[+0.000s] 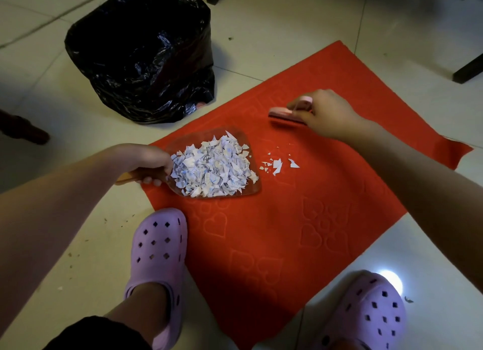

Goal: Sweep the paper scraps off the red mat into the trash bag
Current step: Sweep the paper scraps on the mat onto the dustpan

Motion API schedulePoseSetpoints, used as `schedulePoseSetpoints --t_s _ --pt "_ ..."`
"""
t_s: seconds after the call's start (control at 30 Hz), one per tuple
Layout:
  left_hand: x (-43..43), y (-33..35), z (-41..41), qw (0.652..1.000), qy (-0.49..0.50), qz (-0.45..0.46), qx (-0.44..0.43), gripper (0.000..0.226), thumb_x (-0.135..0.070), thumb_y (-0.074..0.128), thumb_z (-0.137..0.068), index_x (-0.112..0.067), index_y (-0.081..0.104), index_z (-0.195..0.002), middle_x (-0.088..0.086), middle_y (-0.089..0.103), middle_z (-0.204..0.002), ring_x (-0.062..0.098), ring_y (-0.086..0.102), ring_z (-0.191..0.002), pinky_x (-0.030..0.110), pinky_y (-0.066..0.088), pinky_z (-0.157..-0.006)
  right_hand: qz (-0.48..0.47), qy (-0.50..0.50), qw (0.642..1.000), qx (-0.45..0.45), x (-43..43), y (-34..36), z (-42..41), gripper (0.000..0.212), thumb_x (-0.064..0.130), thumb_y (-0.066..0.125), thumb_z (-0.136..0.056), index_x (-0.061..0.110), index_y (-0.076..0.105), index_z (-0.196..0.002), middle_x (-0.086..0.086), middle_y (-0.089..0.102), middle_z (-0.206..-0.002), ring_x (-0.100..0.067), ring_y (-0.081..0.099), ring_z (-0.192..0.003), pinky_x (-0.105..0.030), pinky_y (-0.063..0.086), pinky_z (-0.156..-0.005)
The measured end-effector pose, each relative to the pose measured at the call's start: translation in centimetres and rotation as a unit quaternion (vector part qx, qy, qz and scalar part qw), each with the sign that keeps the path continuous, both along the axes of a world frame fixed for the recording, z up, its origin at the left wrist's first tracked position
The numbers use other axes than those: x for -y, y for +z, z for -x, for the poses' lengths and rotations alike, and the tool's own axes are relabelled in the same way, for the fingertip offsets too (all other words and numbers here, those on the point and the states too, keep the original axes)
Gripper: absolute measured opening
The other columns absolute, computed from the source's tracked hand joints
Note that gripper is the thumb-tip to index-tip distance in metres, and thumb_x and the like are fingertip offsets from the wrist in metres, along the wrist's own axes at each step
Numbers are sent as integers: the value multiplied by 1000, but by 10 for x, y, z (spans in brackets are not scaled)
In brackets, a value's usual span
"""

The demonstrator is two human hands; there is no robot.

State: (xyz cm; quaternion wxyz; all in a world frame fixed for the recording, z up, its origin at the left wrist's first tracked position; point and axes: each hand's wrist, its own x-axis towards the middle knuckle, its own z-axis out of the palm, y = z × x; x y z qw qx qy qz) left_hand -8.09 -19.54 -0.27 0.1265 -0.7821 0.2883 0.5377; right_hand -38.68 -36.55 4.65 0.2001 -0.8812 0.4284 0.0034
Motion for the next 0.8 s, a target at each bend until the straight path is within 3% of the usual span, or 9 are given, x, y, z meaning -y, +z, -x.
schedulePoseSetpoints --t_s 0.13,0.23,0.37,0.43,0.53,0.63,0.8 --pt "0 1 3 1000 0 0 5 22 -16 44 -90 -3 57 -80 6 57 -47 14 38 -31 21 30 -46 -27 -20 999 -33 7 -14 -20 24 27 55 -93 21 66 -113 -8 65 -116 -30 59 -104 -39 49 -85" --pt "2 2 6 1000 -6 0 4 22 -16 43 -91 -3 57 -80 5 57 -46 13 37 -31 20 30 -45 -88 56 991 -87 2 -7 -21 23 24 57 -92 19 68 -112 -7 67 -110 -24 61 -99 -34 48 -82" --pt "2 3 6 1000 0 4 -1 20 -16 42 -92 -4 56 -84 5 57 -47 13 37 -32 19 30 -44 -152 105 980 -73 -10 23 -7 23 15 58 -92 15 67 -113 0 68 -108 -16 62 -97 -30 51 -85" --pt "1 3 6 1000 4 5 -2 20 -16 43 -92 -3 56 -85 5 57 -47 13 37 -32 19 30 -44 -135 95 986 -39 -11 33 1 23 14 58 -92 14 67 -113 1 67 -107 -14 61 -97 -27 49 -83" --pt "2 4 7 1000 4 3 0 20 -16 43 -92 -3 56 -85 5 57 -47 13 37 -32 20 30 -45 -81 58 995 -9 -4 32 -2 23 15 58 -92 16 68 -113 -4 67 -113 -19 60 -102 -34 48 -90" --pt "2 3 7 1000 -2 0 0 20 -15 43 -92 -3 57 -84 5 57 -47 13 37 -31 19 30 -43 -38 14 999 -20 2 13 -14 24 19 55 -93 20 67 -114 -6 65 -119 -26 58 -108 -38 48 -90" --pt "3 2 7 1000 -2 4 -2 20 -15 43 -92 -1 57 -87 6 57 -47 13 38 -31 18 31 -42 -67 38 995 -66 -20 -10 -10 31 41 52 -91 21 68 -108 -7 69 -107 -28 62 -96 -41 52 -83"
